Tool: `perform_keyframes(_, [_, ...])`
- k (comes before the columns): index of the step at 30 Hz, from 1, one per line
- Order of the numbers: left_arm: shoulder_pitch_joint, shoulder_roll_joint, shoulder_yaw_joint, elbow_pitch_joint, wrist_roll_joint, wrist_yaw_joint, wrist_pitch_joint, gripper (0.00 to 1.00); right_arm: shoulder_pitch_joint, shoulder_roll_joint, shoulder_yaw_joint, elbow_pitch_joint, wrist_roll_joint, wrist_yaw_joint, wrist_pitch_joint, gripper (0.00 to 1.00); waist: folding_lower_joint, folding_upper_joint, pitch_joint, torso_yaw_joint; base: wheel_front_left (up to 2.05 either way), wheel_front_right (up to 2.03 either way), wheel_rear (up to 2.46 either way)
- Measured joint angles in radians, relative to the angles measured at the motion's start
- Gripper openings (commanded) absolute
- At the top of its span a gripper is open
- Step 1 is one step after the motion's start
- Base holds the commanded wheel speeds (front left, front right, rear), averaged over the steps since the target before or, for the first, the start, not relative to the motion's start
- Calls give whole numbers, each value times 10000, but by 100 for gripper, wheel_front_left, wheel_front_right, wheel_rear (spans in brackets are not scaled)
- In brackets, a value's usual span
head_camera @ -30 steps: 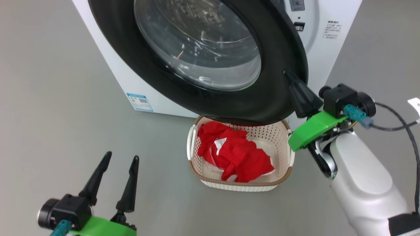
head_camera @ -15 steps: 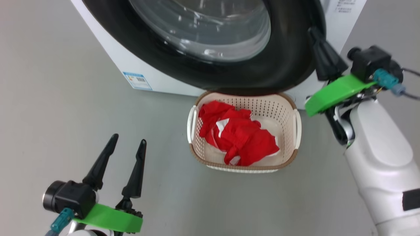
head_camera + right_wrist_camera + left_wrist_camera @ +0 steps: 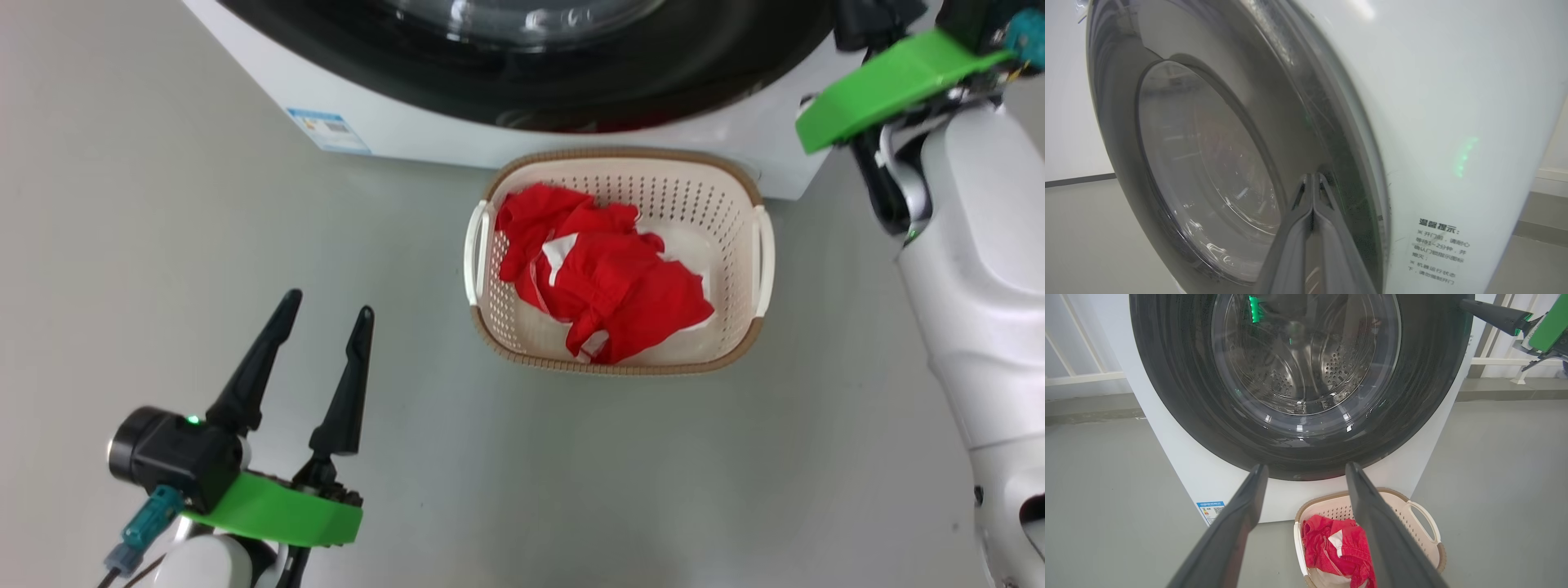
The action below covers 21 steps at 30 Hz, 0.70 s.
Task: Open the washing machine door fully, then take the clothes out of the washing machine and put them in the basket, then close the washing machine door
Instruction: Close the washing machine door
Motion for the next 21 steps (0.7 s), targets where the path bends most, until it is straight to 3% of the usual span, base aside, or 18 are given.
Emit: perform_keyframes(21, [-277, 17, -267, 96, 0, 0, 0, 100, -542, 19, 134, 677, 15, 134, -17, 0, 0, 0, 338, 176, 0, 0, 0])
